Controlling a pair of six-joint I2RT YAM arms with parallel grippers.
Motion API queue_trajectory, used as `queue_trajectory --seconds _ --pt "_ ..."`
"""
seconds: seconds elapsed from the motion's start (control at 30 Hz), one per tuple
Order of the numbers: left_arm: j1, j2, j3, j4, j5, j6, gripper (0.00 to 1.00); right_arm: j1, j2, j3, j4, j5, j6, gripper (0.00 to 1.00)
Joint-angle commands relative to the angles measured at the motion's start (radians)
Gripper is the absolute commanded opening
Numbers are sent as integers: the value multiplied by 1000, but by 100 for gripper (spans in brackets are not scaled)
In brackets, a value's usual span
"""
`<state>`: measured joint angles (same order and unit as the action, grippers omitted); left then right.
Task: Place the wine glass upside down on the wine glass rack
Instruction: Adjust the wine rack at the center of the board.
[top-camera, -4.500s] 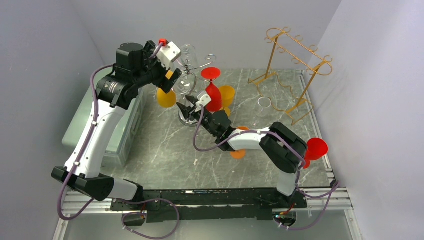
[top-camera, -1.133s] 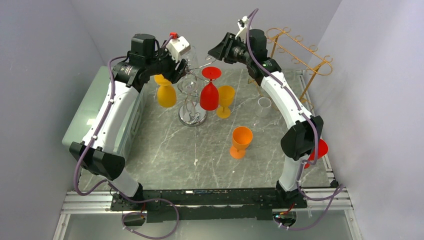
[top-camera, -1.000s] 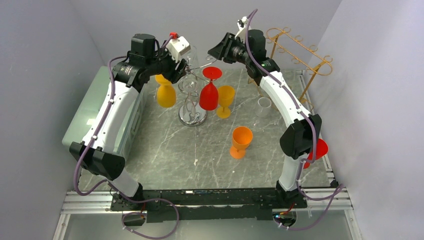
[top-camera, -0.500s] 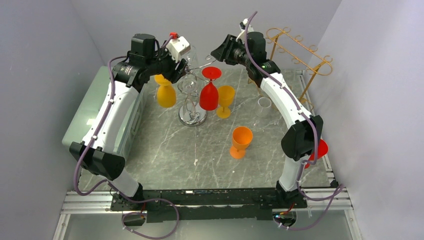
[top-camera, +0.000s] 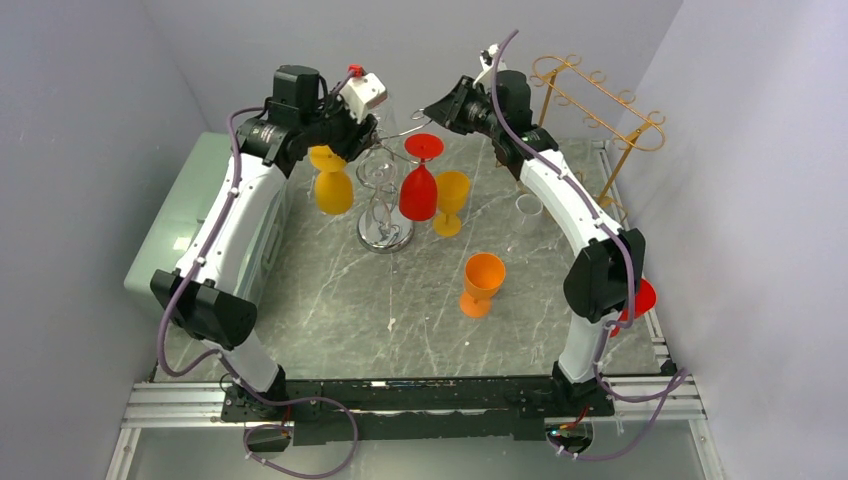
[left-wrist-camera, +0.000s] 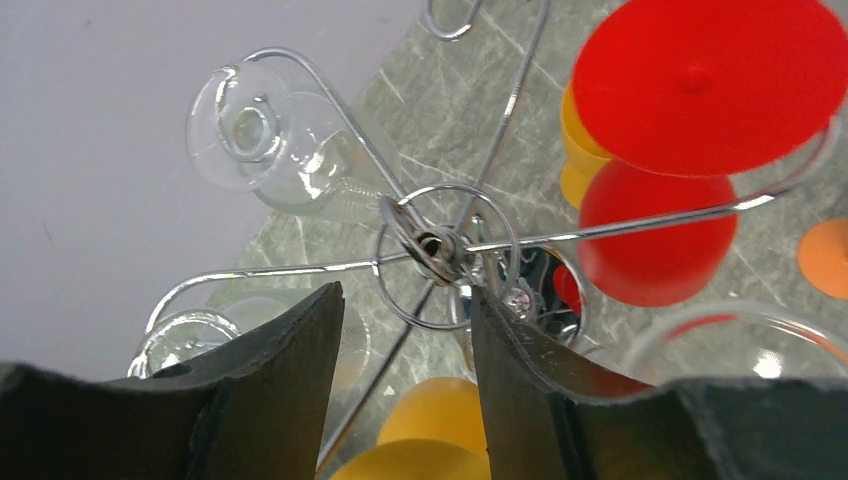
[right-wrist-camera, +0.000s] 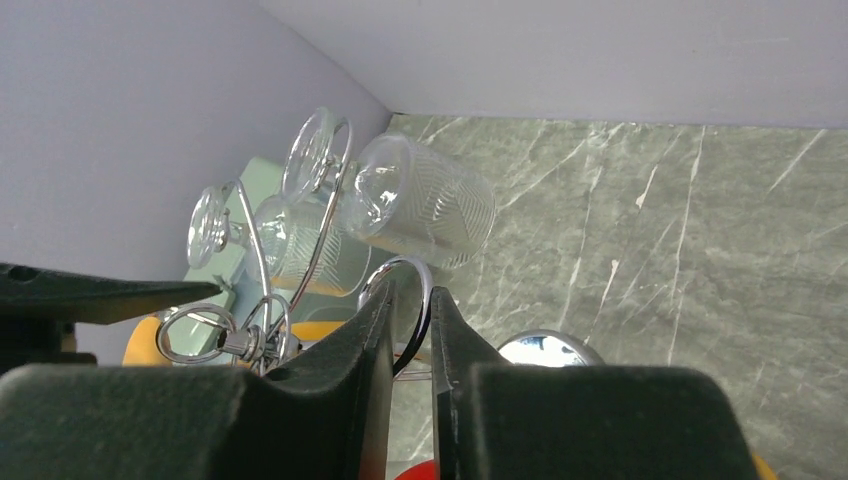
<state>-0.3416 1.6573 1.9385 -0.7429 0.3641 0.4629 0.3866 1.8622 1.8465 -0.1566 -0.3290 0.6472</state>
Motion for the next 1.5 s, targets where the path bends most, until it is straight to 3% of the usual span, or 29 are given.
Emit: queue_trajectory --seconds 0.0,0.23,0.5,0.6,0.73,0.93,1.07,1.23,1.47 --pt "4 37 81 19 -60 18 54 -3 -56 -66 67 -33 18 13" --pt "13 54 107 48 -71 -12 48 11 -139 -179 125 -21 35 9" --pt "13 110 211 -13 -49 -25 47 61 -190 -233 87 92 30 8" --pt "14 83 196 -32 -35 -8 51 60 -175 -205 50 115 21 8" --pt "14 28 150 -44 -37 24 67 60 -150 -163 20 126 8 8" --pt "13 -21 168 -81 -39 89 76 60 -132 -139 0 149 0 8" --pt "14 -11 226 -149 1 112 78 60 -128 -141 3 156 4 8" --pt "12 8 225 -135 70 32 78 60 -127 -143 6 165 5 7" --pt "-16 60 221 -86 104 -20 71 60 -137 -154 9 176 3 5"
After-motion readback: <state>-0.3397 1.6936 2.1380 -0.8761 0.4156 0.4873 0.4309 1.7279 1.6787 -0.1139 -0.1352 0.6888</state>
